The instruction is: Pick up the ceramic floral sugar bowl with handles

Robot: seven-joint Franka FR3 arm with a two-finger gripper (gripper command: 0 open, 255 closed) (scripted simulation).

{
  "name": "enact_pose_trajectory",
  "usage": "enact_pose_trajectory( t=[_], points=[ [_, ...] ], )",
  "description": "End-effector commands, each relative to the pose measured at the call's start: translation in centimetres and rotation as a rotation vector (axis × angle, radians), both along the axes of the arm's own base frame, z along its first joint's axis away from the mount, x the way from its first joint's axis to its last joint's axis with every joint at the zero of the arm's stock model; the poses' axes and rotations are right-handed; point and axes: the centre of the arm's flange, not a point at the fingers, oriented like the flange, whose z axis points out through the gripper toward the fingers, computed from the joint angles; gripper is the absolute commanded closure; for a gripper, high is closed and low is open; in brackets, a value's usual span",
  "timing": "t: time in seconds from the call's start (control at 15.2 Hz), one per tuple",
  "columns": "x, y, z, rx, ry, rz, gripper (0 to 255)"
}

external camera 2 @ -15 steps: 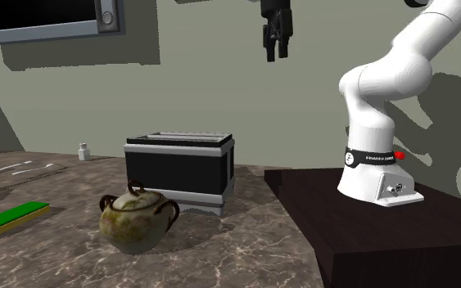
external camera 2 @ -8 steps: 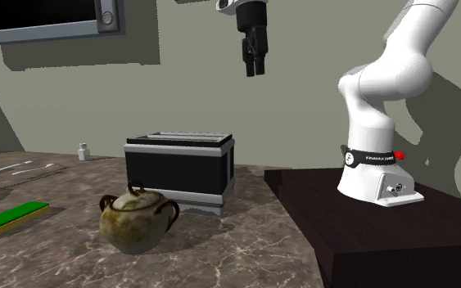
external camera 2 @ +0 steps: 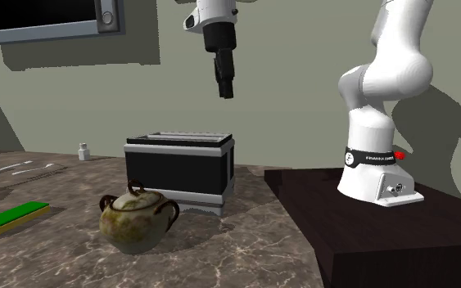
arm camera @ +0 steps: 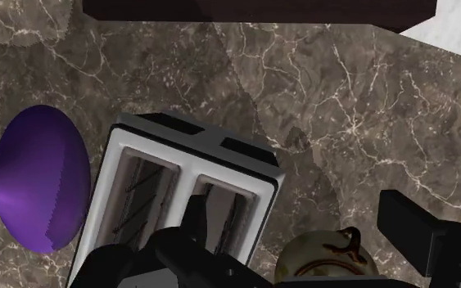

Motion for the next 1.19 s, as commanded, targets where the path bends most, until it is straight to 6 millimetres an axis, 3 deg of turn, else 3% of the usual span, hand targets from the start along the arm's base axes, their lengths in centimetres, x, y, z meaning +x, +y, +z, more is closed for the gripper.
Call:
enact_pose_trajectory(
  t=[0.0,1.12],
  points=[
    [1.9,1.0,-1.6,0.004,0.000,0.001,0],
    [18.9,8.3,-14.2,0.029,0.008,0.007,0]
  ],
)
